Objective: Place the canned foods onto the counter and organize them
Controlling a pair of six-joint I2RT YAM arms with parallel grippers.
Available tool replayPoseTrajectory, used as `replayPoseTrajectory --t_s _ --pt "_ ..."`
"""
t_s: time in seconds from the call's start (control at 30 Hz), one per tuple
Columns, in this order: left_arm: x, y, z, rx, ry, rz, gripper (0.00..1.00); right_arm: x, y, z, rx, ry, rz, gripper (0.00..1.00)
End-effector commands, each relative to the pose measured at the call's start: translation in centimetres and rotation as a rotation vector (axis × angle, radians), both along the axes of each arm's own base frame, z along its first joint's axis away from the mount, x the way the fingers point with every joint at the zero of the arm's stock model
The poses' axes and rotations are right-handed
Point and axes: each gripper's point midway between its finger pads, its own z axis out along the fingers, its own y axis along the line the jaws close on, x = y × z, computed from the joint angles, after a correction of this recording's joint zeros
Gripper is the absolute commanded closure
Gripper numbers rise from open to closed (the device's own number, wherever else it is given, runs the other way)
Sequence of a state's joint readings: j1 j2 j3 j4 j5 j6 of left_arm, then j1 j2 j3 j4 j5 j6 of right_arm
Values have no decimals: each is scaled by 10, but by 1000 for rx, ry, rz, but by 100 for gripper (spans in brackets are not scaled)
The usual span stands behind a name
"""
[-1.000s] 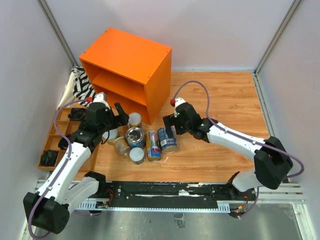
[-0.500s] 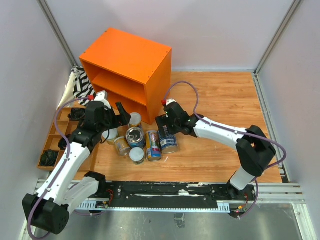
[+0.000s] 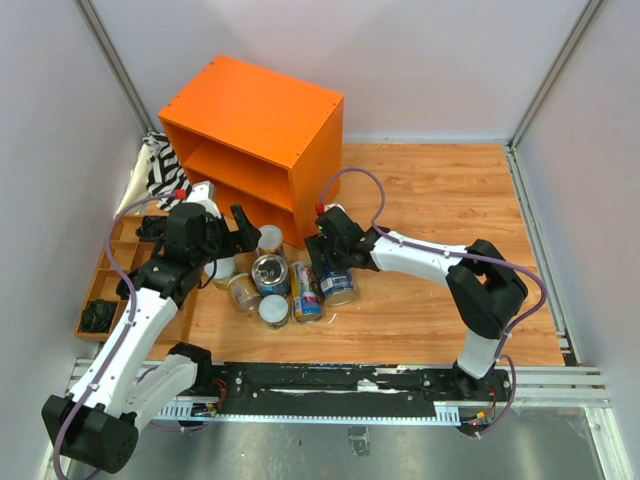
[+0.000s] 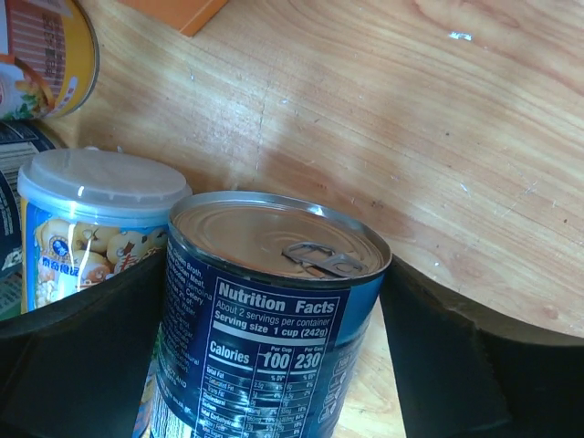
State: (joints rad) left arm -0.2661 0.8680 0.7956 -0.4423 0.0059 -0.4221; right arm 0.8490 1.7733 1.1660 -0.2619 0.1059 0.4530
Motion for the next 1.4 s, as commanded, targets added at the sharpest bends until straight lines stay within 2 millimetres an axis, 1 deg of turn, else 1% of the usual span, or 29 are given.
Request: replayPoseTrajectory --t_s 0.0,0.1,0.2,0.3,0.33,0.4,0.5,0.53,0.6,0.8,0.9,1.07,1.17,1.3,1.33,1.37 --pt "-1 -5 21 -1 -56 -38 4 -17 -6 -29 -70 71 16 24" --pt "-2 -5 20 1 -55 -40 4 -20 -3 -29 -58 80 43 47" --pt "-3 -5 21 -1 -57 -40 4 -23 -1 -25 -45 80 71 73" --pt "-3 -4 24 -3 -66 -38 4 -25 -5 -18 -43 69 83 94" --pt "-4 -4 26 -4 -70 -36 4 -26 -5 -13 -39 58 89 98" --pt "-5 -3 30 -9 -83 -32 4 -26 -7 0 -24 26 98 99" --pt "-6 -1 35 -12 -95 -21 4 -25 -9 25 8 -36 113 99" --pt "-6 -1 37 -12 -99 -18 4 -24 -9 37 25 -64 119 99" --pt "-7 1 38 -12 -107 -10 4 -24 -10 55 45 -105 128 99" --pt "-8 2 43 -22 -123 -1 4 -24 -13 101 95 -217 148 99" --pt "-8 1 44 -28 -127 -1 4 -24 -15 119 115 -259 160 99" --pt "-8 2 44 -30 -128 2 4 -25 -17 140 142 -321 165 99" --pt "-8 2 44 -28 -130 7 4 -24 -17 161 164 -373 173 99" --pt "-8 3 44 -32 -131 10 4 -22 -16 212 208 -475 181 99" --pt "-8 3 43 -31 -130 11 4 -21 -15 226 220 -502 185 99" --pt "-8 3 43 -32 -131 11 4 -20 -15 246 243 -537 185 99"
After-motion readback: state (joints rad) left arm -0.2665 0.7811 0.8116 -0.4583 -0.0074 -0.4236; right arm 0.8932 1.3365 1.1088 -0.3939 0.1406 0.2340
